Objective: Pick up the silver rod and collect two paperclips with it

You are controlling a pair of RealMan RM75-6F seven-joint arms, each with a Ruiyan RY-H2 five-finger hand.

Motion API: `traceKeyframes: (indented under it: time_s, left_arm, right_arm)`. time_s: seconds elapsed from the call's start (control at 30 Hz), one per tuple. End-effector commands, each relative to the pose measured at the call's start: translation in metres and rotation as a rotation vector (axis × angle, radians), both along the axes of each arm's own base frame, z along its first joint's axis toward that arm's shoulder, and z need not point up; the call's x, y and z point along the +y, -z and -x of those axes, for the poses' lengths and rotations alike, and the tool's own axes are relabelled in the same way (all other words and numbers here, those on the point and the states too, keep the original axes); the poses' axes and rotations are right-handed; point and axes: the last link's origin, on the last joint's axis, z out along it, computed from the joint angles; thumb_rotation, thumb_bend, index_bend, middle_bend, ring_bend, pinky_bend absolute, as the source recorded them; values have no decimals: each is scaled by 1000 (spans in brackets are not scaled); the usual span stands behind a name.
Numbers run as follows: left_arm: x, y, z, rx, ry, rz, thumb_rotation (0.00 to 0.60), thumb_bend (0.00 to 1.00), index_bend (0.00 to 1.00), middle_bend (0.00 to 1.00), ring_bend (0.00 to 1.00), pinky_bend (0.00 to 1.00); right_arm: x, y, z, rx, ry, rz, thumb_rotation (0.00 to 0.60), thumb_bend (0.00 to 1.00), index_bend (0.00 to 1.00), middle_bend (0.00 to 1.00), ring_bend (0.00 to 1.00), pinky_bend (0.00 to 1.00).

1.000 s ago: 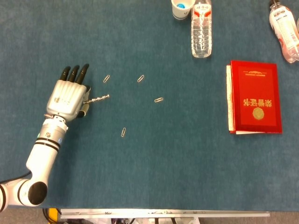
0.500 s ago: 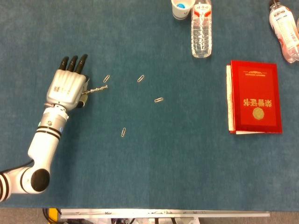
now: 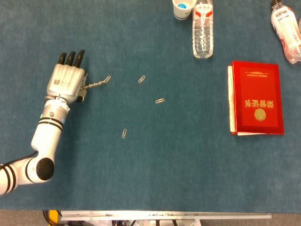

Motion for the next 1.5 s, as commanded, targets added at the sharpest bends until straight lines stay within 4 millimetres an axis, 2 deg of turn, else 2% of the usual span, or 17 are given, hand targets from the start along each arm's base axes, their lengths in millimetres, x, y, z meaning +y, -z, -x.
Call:
traceKeyframes:
  time_s: [0.03, 0.37, 0.67, 1.0, 1.5]
  left_arm:
    - [1, 2, 0, 6, -4, 4, 600, 357, 648, 0, 0, 66]
    - [3, 5, -4, 4, -7, 11, 600, 357, 647, 0, 0, 66]
    - [2, 6, -26, -29, 40, 22, 600, 358, 648, 0, 0, 66]
    - [12, 23, -53, -29, 76, 58, 600, 358, 646, 0, 0, 66]
    - [17, 46, -74, -10, 101, 104, 600, 357, 645, 0, 0, 66]
  right_arm:
    - [0, 0, 0, 0, 1, -1, 600, 504, 167, 166, 128, 268]
    - [1, 0, 0, -1, -1, 0, 600, 504, 167, 167, 128, 268]
    - [2, -2, -1, -3, -5, 9, 600, 504, 167, 167, 129, 268]
    - [5, -7, -2, -8, -15, 26, 600, 504, 167, 166, 129, 268]
    - [9, -14, -2, -21, -22, 47, 600, 504, 167, 167, 129, 268]
